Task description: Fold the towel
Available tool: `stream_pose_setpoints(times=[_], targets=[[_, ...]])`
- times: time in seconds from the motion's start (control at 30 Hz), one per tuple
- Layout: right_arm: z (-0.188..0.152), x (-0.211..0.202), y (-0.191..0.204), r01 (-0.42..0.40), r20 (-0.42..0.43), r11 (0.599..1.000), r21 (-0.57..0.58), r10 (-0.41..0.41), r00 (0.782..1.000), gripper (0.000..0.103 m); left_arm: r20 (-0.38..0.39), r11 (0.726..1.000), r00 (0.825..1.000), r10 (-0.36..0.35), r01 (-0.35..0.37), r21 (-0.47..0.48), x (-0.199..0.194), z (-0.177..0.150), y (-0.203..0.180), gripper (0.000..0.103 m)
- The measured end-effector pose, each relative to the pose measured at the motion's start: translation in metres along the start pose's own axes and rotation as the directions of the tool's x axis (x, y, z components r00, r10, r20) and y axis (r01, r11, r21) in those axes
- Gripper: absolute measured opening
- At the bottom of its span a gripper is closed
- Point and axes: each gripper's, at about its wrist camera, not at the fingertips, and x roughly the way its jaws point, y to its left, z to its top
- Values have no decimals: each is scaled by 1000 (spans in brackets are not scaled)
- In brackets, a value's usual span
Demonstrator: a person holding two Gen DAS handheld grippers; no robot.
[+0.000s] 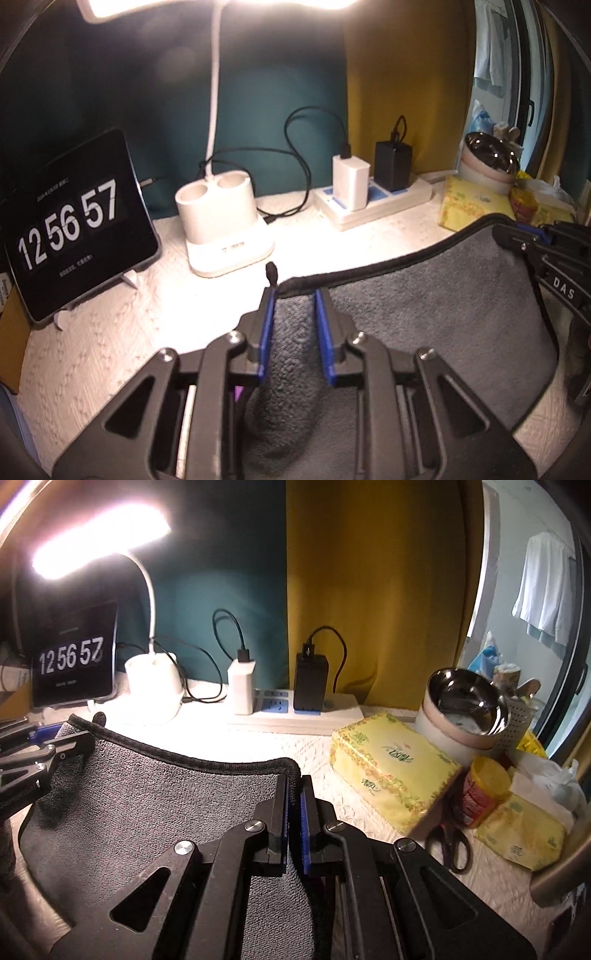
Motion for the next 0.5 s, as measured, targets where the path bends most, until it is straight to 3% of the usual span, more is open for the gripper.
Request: stream_pose_setpoints(times=[0.33,0.47,0.5], targets=[[-16,45,-3,16,-128,1000,13,-14,992,6,-166,999,986,1,-7,-39,50,-15,6,26],[-16,50,-2,32,-159,999,3,-31,987,6,-192,999,981,15,-23,-37,55,-13,7,37],[-16,52,-2,36,-169,999,3,-35,985,6,-196,998,980,20,-30,-47,54,-13,8,45]])
